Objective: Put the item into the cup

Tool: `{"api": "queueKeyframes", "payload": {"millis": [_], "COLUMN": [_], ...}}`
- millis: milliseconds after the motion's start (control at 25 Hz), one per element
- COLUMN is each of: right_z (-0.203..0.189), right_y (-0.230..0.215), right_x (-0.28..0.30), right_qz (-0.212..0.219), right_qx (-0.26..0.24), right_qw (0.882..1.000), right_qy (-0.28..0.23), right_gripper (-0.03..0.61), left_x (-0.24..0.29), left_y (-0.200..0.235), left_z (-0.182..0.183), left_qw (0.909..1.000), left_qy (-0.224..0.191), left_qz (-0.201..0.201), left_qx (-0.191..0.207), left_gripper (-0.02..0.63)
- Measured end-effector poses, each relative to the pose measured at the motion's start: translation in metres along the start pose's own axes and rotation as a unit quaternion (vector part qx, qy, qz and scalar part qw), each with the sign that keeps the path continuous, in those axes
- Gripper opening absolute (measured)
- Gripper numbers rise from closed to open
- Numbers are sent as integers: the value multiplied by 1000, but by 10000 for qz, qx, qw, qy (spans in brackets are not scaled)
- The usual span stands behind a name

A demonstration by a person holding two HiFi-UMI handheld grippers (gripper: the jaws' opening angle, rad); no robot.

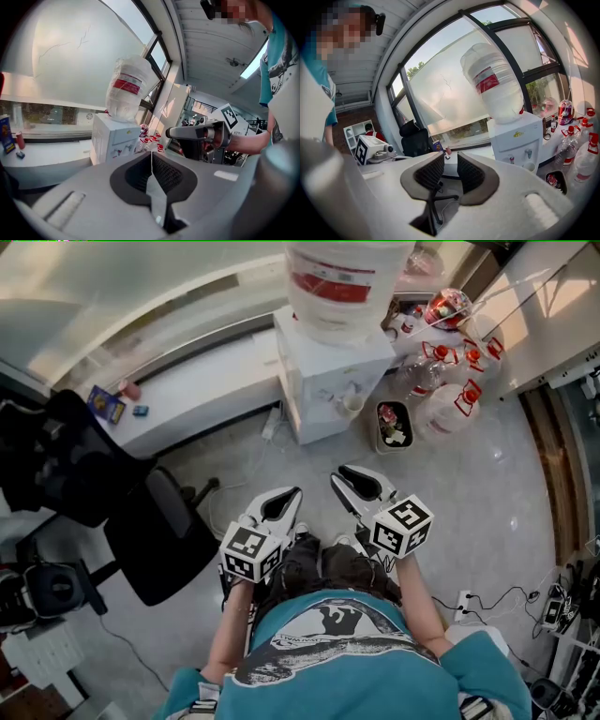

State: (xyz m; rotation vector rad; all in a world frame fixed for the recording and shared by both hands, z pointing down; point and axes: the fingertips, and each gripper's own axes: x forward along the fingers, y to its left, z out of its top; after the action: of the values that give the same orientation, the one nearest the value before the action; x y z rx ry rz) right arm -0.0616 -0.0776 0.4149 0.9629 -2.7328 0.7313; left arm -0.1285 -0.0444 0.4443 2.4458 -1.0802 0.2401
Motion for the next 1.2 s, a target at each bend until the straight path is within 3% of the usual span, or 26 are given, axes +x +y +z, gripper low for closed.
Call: {"api": "queueKeyframes", "payload": {"millis": [400,880,1200], "right_z": [-4,-21,-36], "right_y": [5,20,35], "right_x": [-32,-92,-122], "right_qz": [76,388,625], "right_qx": [50,143,30], "right_qw": [9999,9989,9977], "right_qy": [-76,-227,-248], "right_gripper": [61,46,0], "left_x": [3,-2,-12], "left_y": [-26,-95,-136], "left_z": [8,0,-11], "left_qw": [9999,9997,9992], "left_qy": [-108,-228,-307], "left_qz": [-18,133,252], "left_qx": [-2,-1,0], "left_gripper": [18,18,18]}}
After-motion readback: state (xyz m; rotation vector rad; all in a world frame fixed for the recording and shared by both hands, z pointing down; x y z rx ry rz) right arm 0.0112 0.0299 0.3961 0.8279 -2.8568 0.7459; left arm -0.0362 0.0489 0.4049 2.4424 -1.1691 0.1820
